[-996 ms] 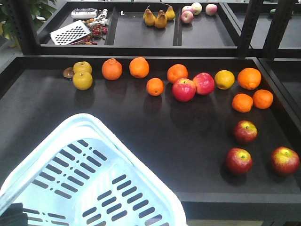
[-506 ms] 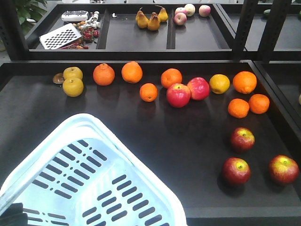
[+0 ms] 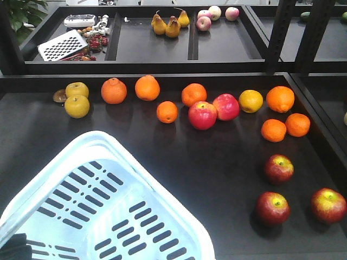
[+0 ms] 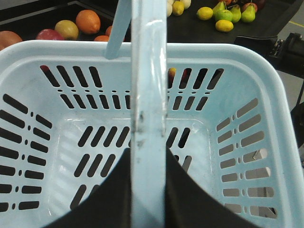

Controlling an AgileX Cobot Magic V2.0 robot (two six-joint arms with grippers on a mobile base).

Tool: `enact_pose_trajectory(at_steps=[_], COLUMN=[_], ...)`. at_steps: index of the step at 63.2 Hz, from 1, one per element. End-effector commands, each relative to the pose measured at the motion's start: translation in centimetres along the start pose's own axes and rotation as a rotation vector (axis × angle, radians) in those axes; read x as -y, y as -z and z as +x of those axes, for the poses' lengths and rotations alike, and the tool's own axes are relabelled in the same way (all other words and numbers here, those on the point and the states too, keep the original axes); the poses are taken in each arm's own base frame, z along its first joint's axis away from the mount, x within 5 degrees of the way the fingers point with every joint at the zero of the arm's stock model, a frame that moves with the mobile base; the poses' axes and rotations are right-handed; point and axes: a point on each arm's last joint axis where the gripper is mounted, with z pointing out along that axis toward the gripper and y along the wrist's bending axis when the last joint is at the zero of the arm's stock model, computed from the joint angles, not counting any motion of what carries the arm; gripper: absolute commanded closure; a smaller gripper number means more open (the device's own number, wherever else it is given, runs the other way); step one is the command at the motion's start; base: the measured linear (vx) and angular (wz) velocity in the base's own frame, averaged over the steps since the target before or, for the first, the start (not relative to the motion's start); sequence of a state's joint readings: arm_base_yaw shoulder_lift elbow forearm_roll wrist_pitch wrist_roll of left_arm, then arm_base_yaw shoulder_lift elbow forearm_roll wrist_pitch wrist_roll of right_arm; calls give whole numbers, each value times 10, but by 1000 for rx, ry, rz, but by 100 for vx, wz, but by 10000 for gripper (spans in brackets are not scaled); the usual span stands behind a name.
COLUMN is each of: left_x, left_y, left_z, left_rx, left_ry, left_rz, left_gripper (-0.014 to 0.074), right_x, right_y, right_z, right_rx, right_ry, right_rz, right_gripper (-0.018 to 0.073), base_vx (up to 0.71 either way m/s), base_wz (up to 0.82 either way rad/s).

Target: Pick three apples into basket with both arms

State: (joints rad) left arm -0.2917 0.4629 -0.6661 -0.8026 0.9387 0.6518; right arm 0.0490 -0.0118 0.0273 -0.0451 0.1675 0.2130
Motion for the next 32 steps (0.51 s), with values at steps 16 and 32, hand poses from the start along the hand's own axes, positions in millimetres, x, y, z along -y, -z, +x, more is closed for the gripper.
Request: enact_pose_trajectory(at_steps=[16, 32], left_x=[2, 2], left_y=[4, 4], left_z=[-15, -15], left_rx=[101, 101], left_ry=[32, 32], left_rz=[5, 5], left_gripper=[603, 603], right_x=[-1, -1], right_y=[0, 0], right_z=[-3, -3], right_rx=[70, 70], right_ry=[14, 14], right_rz=[-14, -14], right_gripper=[564, 564], base_vx=[6, 6], base_wz=[-3, -2])
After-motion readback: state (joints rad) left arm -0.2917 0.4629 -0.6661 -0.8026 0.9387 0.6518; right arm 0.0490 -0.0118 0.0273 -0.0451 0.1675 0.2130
